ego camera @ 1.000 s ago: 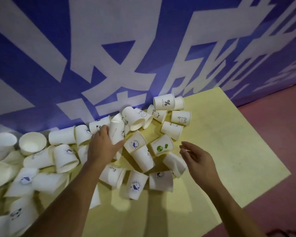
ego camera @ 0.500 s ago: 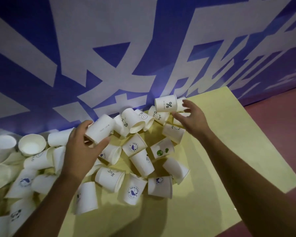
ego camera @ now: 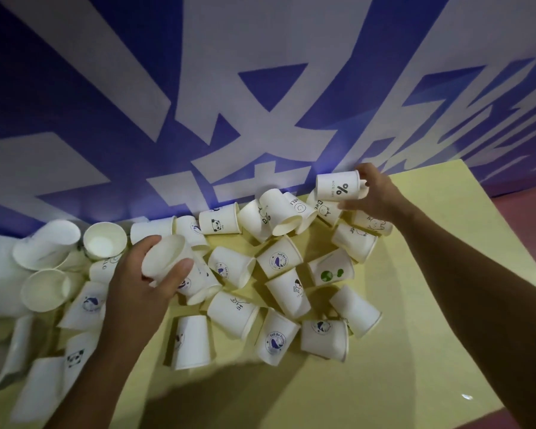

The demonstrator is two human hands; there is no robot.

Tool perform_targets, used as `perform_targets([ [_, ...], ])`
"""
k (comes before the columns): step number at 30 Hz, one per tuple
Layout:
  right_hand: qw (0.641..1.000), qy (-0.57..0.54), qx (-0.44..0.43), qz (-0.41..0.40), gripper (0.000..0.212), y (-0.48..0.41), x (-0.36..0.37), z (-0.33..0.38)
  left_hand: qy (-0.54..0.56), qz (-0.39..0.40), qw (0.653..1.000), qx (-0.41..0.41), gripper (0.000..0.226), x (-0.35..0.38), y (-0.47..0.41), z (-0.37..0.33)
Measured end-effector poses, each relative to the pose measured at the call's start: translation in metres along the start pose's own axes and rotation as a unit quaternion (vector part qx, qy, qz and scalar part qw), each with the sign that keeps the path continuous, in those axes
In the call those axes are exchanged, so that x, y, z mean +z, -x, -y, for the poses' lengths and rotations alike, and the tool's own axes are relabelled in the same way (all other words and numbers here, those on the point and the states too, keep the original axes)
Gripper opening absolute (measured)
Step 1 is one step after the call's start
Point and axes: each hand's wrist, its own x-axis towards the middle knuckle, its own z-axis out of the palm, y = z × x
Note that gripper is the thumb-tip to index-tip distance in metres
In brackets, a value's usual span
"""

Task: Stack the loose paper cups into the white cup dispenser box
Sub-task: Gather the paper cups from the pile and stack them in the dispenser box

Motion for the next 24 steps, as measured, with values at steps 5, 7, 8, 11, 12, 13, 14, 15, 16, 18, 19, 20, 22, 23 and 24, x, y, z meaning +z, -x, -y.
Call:
perform_targets([
  [5,0.997,-0.061,-0.024,-0.048,0.077,0.037,-0.004,0.019,0.014,0.006,1.0,0.004,0.047,-0.014,0.005,0.009],
  [7,0.993,-0.09,-0.033,-0.071,0.066,0.058,-0.004,0.03,0.03,0.013,0.999,0.014,0.048,-0.023,0.009,0.013],
  [8,0.99,-0.107,-0.035,-0.084,0.059,0.069,-0.003,0.036,0.037,0.013,0.999,0.022,0.049,-0.029,0.012,0.016],
  [11,0.981,-0.152,-0.038,-0.115,0.036,0.107,0.005,0.068,0.061,0.006,0.997,0.053,0.045,-0.051,0.019,0.027],
  [12,0.978,-0.17,-0.04,-0.116,0.036,0.119,0.01,0.081,0.071,0.003,0.996,0.059,0.043,-0.061,0.022,0.031],
  [13,0.975,-0.187,-0.04,-0.114,0.042,0.131,0.016,0.095,0.082,0.001,0.995,0.064,0.043,-0.072,0.024,0.036],
  [14,0.971,-0.205,-0.036,-0.113,0.05,0.144,0.023,0.111,0.092,0.0,0.993,0.07,0.047,-0.083,0.027,0.041],
  [15,0.967,-0.228,-0.032,-0.111,0.057,0.157,0.031,0.128,0.096,0.0,0.993,0.075,0.052,-0.096,0.03,0.049],
  [16,0.963,-0.247,-0.035,-0.105,0.06,0.171,0.041,0.147,0.102,0.001,0.992,0.076,0.058,-0.109,0.034,0.057],
  [18,0.959,-0.26,-0.053,-0.095,0.062,0.198,0.064,0.188,0.112,-0.003,0.992,0.061,0.068,-0.14,0.042,0.077],
  [19,0.959,-0.263,-0.063,-0.09,0.061,0.212,0.077,0.21,0.115,-0.005,0.992,0.05,0.073,-0.156,0.046,0.088],
  [20,0.957,-0.269,-0.072,-0.083,0.061,0.225,0.09,0.233,0.119,-0.007,0.992,0.043,0.075,-0.173,0.051,0.099],
  [22,0.954,-0.276,-0.093,-0.067,0.061,0.25,0.121,0.277,0.131,-0.006,0.991,0.039,0.076,-0.206,0.059,0.122],
  [23,0.955,-0.272,-0.104,-0.059,0.062,0.261,0.136,0.297,0.137,-0.005,0.99,0.039,0.075,-0.223,0.062,0.133],
  [24,0.955,-0.268,-0.115,-0.05,0.063,0.272,0.151,0.316,0.142,-0.004,0.989,0.041,0.073,-0.239,0.064,0.144],
])
